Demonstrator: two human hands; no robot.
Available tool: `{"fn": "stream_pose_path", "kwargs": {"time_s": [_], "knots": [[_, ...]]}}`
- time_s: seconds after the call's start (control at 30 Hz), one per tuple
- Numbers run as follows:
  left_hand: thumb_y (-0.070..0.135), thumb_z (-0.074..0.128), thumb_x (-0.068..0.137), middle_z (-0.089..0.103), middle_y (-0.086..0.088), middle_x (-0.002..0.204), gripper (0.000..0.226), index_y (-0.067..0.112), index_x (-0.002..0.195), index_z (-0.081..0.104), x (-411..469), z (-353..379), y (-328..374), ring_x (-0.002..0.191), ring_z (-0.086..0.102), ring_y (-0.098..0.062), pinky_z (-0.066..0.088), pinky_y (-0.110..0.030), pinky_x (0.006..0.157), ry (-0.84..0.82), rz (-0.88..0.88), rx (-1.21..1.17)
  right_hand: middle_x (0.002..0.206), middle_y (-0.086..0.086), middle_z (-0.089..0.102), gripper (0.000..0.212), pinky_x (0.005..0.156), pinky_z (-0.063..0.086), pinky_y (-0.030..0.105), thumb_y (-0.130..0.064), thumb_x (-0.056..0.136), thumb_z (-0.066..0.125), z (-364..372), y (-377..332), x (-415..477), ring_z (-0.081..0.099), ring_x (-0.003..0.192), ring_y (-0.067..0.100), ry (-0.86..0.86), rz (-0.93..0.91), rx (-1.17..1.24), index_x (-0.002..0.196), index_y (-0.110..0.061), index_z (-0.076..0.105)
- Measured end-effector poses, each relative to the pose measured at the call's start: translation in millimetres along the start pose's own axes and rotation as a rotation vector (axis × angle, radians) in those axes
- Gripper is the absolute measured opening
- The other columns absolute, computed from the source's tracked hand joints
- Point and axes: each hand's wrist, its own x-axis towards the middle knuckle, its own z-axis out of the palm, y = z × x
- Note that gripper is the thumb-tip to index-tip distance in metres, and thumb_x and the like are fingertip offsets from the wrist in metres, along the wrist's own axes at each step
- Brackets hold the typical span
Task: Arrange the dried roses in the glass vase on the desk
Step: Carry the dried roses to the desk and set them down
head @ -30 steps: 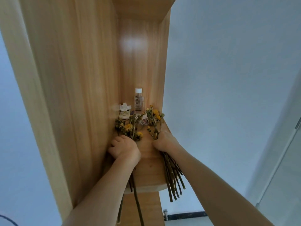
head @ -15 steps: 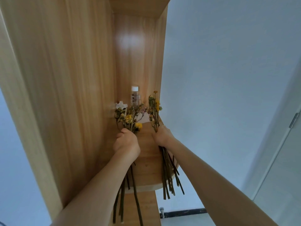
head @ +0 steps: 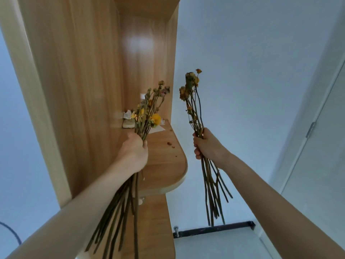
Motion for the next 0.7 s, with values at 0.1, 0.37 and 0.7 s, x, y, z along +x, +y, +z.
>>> {"fn": "stream_pose_path", "kwargs": {"time_s": [0.1,0.37,0.7], "knots": [[0.024,0.038,0.097,0.043,-0.006,0.064,0.019,0.009,0.109,0.04,-32.0,-7.1,-16.2,0.053,0.045,-0.02,0.045,-0.038,0.059,-0.08,0.059,-0.153,0.07,0.002,0.042,0.012,0.043,0.04,0.019,-0.007,0.093,0.036,-16.4,16.9,-41.0,0.041,0.05,0.012,-0.031,0.002,0.012,0.102,-0.011,0.043],[0.02,0.046,0.094,0.033,0.005,0.039,0.02,0.018,0.075,0.041,-129.4,-4.7,-76.9,0.031,0.03,-0.008,0.03,-0.023,0.033,-0.28,0.167,-0.47,0.06,0.001,0.038,0.014,0.045,0.037,0.023,-0.006,0.097,0.04,-34.8,90.2,-169.2,0.035,0.044,0.011,-0.149,0.098,0.121,0.106,-0.011,0.049],[0.019,0.048,0.091,0.037,0.003,0.045,0.015,0.034,0.086,0.047,-240.3,28.9,-143.9,0.037,0.031,-0.009,0.03,-0.02,0.036,-0.404,0.126,-0.448,0.057,0.005,0.04,0.019,0.042,0.038,0.023,0.009,0.093,0.039,-55.3,194.8,-295.4,0.037,0.04,0.015,-0.207,0.262,0.208,0.102,-0.003,0.051]]}}
